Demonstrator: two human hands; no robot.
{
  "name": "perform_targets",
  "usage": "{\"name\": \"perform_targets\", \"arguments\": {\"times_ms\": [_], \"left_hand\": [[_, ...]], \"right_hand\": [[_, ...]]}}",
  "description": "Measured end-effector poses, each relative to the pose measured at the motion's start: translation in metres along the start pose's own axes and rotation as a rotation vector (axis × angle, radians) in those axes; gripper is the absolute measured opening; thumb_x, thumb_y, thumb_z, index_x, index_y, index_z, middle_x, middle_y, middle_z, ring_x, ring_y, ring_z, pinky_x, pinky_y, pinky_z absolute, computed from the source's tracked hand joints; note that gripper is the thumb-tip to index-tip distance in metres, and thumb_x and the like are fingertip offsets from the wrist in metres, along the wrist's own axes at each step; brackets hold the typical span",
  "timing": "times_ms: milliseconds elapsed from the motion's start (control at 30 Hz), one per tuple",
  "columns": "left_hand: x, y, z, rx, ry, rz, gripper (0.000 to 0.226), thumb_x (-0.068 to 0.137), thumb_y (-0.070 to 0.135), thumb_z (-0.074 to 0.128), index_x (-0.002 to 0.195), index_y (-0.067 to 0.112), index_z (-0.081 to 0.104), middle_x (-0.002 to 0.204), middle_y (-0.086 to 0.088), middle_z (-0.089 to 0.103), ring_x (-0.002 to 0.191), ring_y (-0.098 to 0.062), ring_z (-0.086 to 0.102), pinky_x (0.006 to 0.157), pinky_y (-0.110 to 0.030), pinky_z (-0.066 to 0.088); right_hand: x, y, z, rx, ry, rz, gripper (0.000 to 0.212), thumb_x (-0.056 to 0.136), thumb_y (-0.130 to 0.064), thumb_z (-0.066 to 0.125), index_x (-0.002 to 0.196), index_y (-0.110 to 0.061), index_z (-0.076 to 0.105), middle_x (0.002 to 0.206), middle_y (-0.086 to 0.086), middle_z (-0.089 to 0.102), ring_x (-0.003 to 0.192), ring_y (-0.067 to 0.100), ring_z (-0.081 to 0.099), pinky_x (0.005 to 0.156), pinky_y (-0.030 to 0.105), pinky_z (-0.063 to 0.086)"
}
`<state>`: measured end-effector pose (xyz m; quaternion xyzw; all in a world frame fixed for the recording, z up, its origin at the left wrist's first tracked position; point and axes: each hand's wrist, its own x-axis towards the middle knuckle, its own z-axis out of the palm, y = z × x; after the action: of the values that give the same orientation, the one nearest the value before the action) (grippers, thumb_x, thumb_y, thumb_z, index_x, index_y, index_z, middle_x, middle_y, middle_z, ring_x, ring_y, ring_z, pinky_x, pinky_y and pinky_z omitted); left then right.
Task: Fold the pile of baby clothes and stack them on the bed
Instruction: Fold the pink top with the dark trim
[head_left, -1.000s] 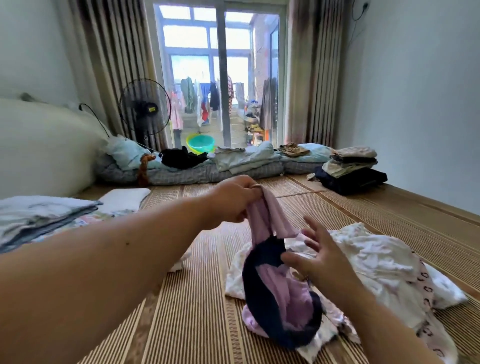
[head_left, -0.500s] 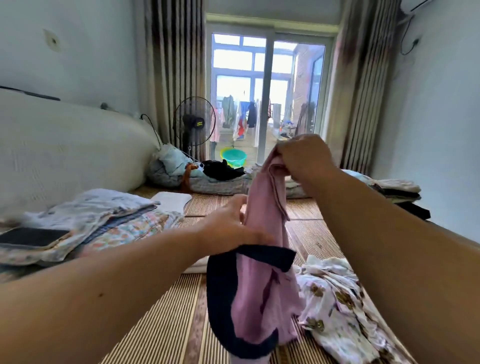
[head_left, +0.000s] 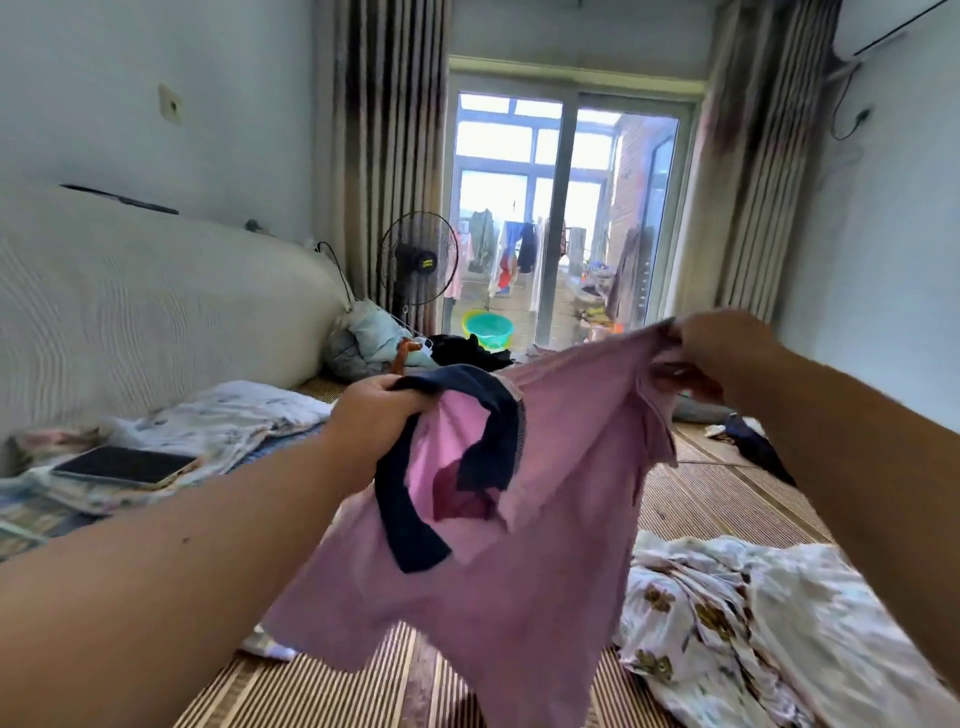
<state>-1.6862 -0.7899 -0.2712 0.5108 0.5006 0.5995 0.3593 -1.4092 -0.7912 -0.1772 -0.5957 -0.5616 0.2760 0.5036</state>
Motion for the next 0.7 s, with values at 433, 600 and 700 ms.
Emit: {"name": "perform_targets", "arguments": {"times_ms": [433, 600, 700], "left_hand": [[-0.041, -0.012, 0.061, 0.638, -0.25, -0.081, 0.012, 0.076, 0.021, 0.067, 0.073, 0.009, 0.069, 0.067, -0.005, 0.064, 0.06, -0.018, 0.058, 0.05, -0.024, 0.044], [-0.045, -0.021, 0.05, 0.685, -0.308, 0.016, 0.016, 0.078, 0.028, 0.069, 0.082, 0.014, 0.076, 0.084, -0.009, 0.073, 0.077, -0.021, 0.067, 0.074, -0.04, 0.055], [-0.045, -0.024, 0.038, 0.629, -0.354, -0.015, 0.013, 0.081, 0.027, 0.069, 0.084, 0.016, 0.076, 0.077, -0.007, 0.073, 0.069, -0.017, 0.064, 0.069, -0.036, 0.055]], "right_hand": [[-0.093, 0.089, 0.114, -0.369, -0.31, -0.172, 0.035, 0.071, -0.05, 0.067, 0.07, -0.015, 0.064, 0.069, 0.0, 0.066, 0.067, 0.018, 0.061, 0.057, 0.03, 0.046], [-0.087, 0.104, 0.119, -0.282, -0.297, -0.156, 0.031, 0.067, -0.044, 0.06, 0.068, -0.013, 0.065, 0.068, 0.003, 0.068, 0.067, 0.02, 0.067, 0.064, 0.037, 0.055], [-0.075, 0.112, 0.111, -0.291, -0.249, -0.141, 0.016, 0.078, -0.022, 0.058, 0.069, -0.014, 0.069, 0.068, 0.002, 0.067, 0.072, 0.022, 0.065, 0.065, 0.033, 0.052]]}}
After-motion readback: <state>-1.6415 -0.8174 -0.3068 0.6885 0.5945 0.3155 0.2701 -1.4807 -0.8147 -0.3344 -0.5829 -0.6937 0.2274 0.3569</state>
